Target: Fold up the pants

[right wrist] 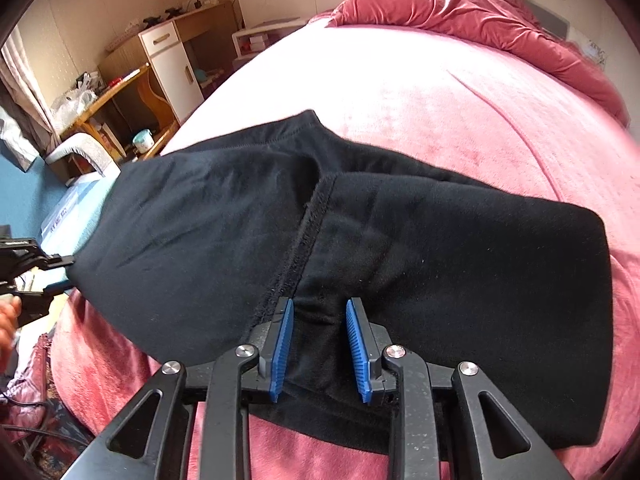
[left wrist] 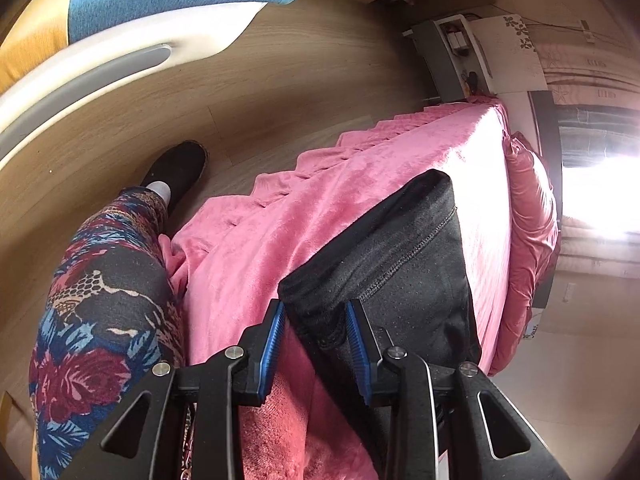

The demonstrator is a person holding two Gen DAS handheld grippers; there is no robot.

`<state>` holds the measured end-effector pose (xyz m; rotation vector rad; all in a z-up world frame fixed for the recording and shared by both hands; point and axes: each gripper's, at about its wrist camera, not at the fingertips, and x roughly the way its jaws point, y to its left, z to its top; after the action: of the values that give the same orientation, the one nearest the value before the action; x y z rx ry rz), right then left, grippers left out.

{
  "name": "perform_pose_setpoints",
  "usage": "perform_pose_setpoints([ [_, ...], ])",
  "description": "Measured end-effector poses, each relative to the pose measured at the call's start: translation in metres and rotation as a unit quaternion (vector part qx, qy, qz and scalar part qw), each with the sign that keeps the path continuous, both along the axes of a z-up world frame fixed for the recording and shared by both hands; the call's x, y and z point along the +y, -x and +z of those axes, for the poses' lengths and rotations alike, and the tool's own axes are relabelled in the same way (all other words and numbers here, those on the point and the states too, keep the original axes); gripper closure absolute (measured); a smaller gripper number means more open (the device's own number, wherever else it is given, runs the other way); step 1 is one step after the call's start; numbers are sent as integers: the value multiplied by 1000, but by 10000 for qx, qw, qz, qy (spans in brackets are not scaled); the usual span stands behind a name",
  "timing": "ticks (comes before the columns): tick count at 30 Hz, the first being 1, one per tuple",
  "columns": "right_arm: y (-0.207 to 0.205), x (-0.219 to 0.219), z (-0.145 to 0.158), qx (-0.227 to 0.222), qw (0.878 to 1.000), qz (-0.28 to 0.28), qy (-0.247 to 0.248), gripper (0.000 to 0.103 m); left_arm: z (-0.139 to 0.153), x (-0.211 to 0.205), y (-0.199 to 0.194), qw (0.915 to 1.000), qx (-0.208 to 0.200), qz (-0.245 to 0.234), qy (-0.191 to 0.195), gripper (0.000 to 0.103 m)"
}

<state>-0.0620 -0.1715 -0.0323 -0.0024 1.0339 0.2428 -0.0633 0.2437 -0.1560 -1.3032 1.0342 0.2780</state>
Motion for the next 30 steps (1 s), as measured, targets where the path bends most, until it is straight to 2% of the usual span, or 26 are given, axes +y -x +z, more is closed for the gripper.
perform_pose_setpoints([
  [12,11,8,4,8,9999,104,-62,74,-7,1,-4,10000,37,22,6,71],
  [19,8,1,-5,197,9996,-16,-209,63,-6,-1,-11,9999,16,-23,-112,71],
  [24,4,-5,-12,340,9987,-96,-358,59,6,-6,-16,9981,-201,-283,-517,88],
  [26,4,-6,-13,358,9986,-109,-387,57,17,-9,-18,9962,-308,-379,-726,89],
  [30,3,-9,-6,304,9988,-61,-389,56,56,-25,-24,9861,-1022,-733,-1087,90],
])
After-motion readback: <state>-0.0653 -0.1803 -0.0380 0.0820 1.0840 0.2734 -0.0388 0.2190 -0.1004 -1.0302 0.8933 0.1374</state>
